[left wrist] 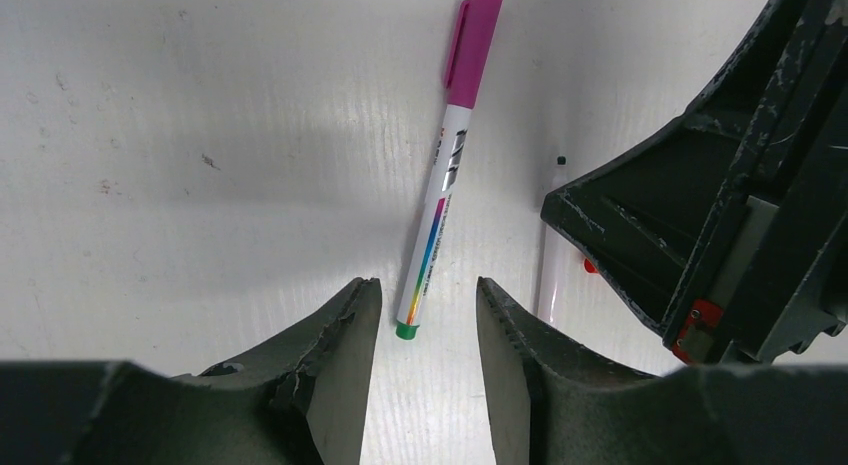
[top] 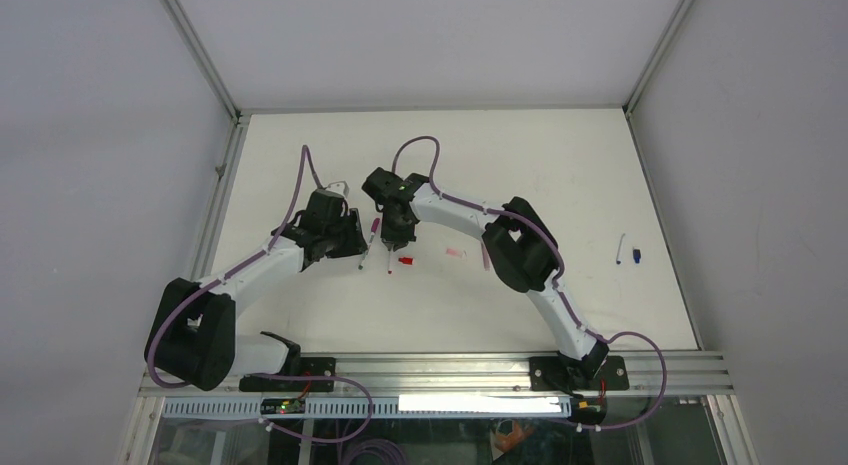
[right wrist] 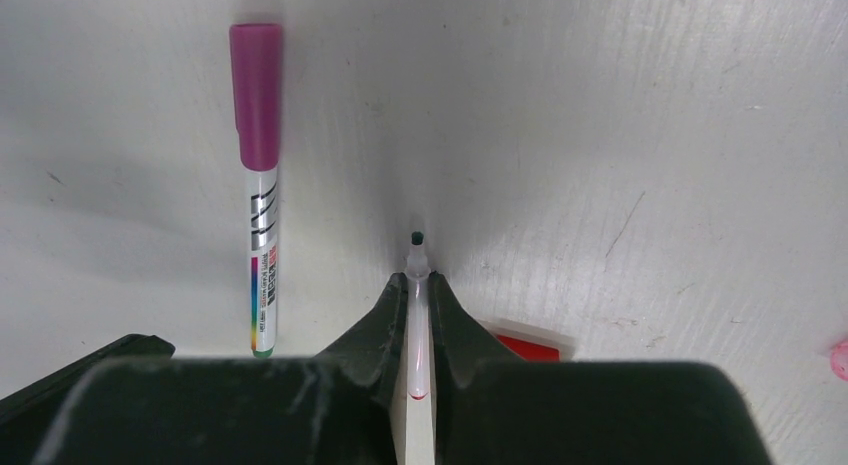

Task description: Insert the pens into the pen caps

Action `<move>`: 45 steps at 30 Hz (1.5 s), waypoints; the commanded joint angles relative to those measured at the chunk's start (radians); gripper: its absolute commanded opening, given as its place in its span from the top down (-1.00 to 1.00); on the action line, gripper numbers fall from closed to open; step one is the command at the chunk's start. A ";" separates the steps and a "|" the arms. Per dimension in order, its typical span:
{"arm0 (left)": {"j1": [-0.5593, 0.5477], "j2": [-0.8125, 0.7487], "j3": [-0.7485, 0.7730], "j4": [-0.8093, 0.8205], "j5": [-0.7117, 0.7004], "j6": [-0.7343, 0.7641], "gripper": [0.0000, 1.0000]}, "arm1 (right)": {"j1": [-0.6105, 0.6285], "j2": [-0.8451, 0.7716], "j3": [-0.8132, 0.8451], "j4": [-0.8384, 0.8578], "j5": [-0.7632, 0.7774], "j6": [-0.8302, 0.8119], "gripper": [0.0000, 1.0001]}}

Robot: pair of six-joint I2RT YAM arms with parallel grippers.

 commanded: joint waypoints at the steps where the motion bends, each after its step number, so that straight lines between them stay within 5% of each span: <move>1: 0.010 -0.043 -0.007 0.028 0.008 -0.023 0.16 | 0.008 0.031 0.025 -0.023 0.004 -0.021 0.88; 15: 0.010 -0.050 -0.013 0.027 0.006 -0.025 0.14 | 0.018 0.056 0.028 -0.037 0.017 -0.029 0.65; 21: 0.010 -0.050 -0.016 0.028 0.006 -0.028 0.13 | 0.023 0.068 0.031 -0.046 0.019 -0.030 0.99; 33: 0.018 -0.074 -0.031 0.047 0.010 -0.035 0.09 | 0.030 -0.028 -0.077 0.124 -0.044 -0.040 1.00; 45: 0.018 -0.297 -0.123 0.148 0.092 -0.051 0.01 | 0.031 -0.234 -0.239 0.310 -0.003 -0.108 1.00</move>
